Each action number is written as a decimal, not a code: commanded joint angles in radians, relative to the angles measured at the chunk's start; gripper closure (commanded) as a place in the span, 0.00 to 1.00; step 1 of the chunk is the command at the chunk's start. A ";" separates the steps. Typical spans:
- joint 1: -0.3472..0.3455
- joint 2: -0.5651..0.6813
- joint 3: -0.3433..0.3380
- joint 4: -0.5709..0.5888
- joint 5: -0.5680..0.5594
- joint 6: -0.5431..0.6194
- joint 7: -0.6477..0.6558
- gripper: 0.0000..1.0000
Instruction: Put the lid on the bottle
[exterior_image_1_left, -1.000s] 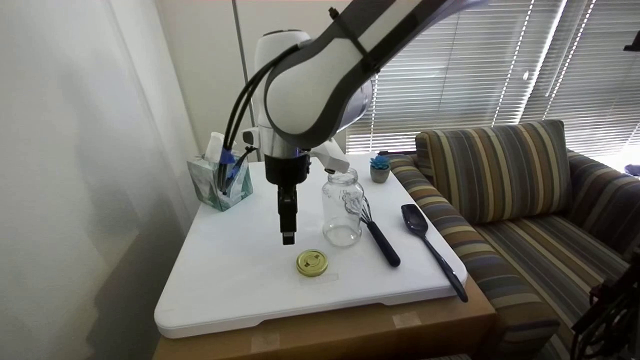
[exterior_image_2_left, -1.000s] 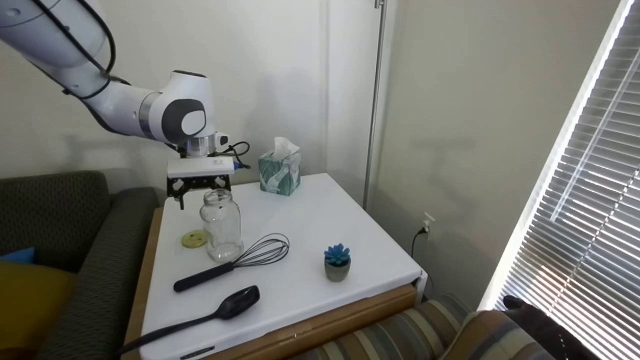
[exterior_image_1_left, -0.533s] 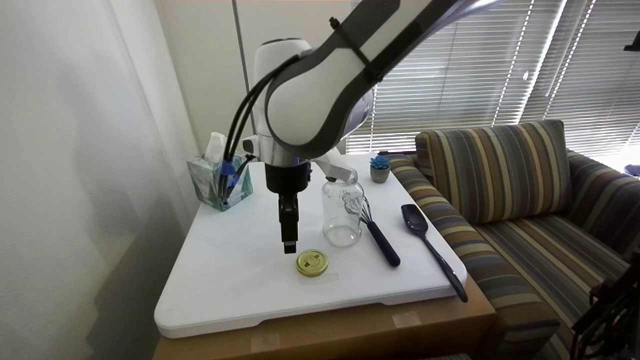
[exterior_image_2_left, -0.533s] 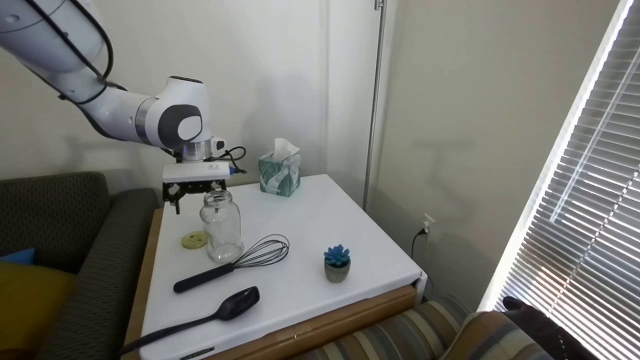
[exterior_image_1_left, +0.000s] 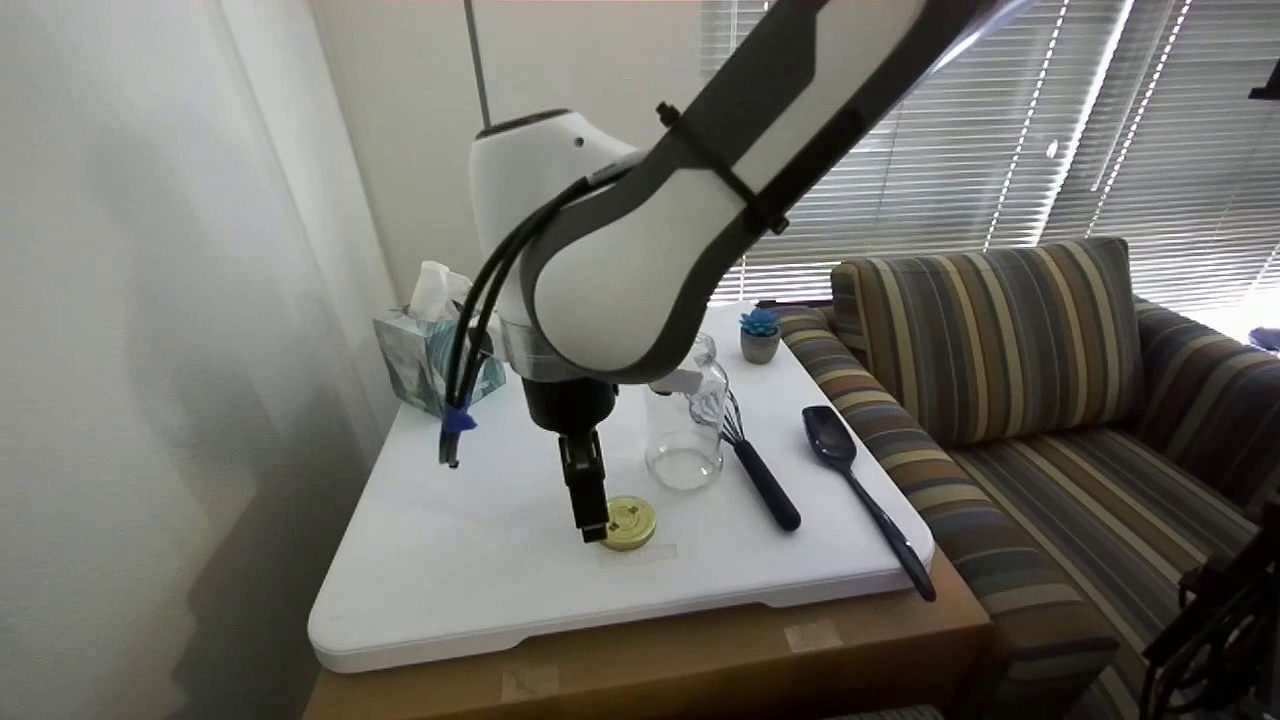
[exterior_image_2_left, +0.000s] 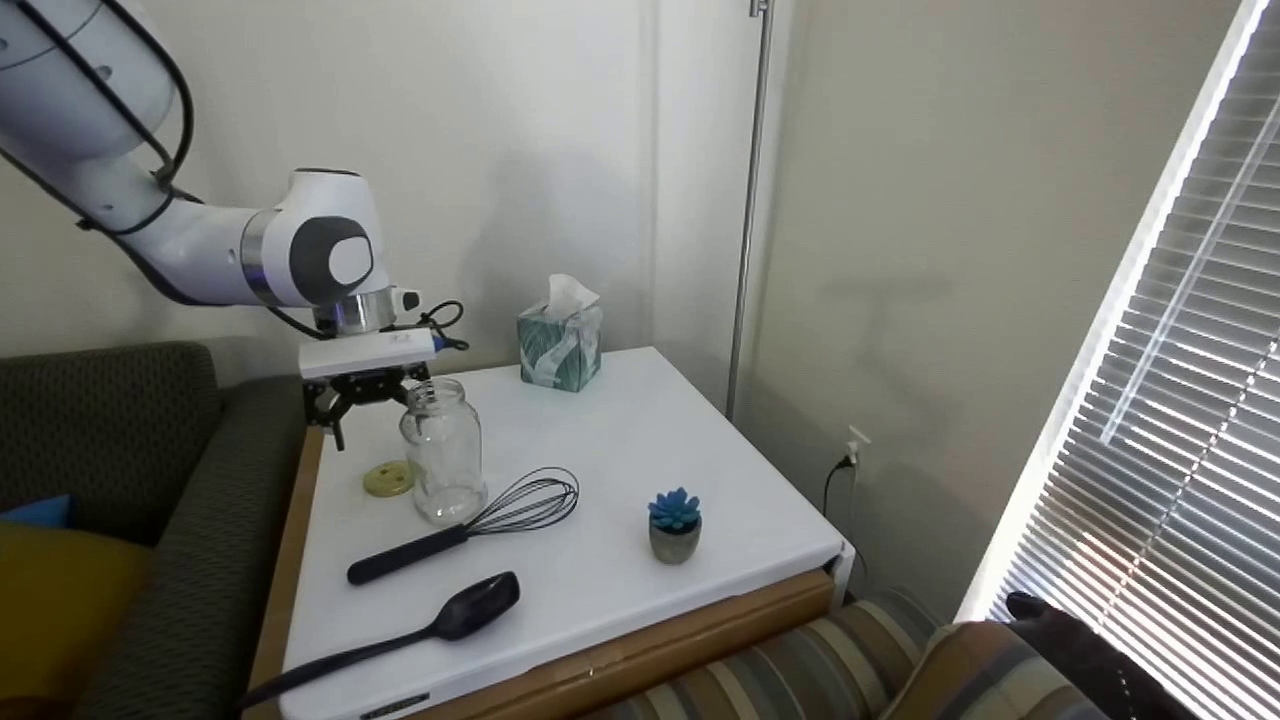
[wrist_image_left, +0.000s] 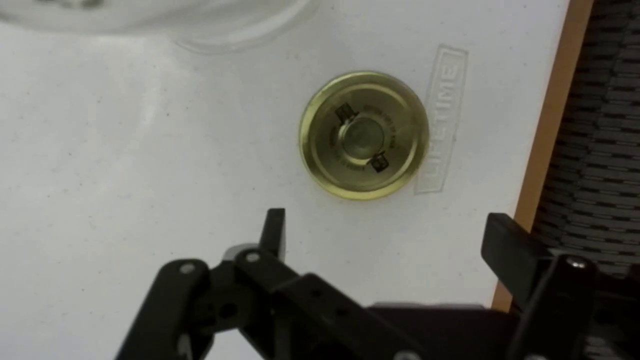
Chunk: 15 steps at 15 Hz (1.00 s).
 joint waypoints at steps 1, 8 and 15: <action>0.013 0.005 -0.017 -0.028 -0.045 -0.005 0.017 0.00; 0.007 0.058 -0.025 -0.015 -0.084 0.003 0.005 0.00; 0.032 0.067 -0.055 0.020 -0.141 -0.023 0.017 0.00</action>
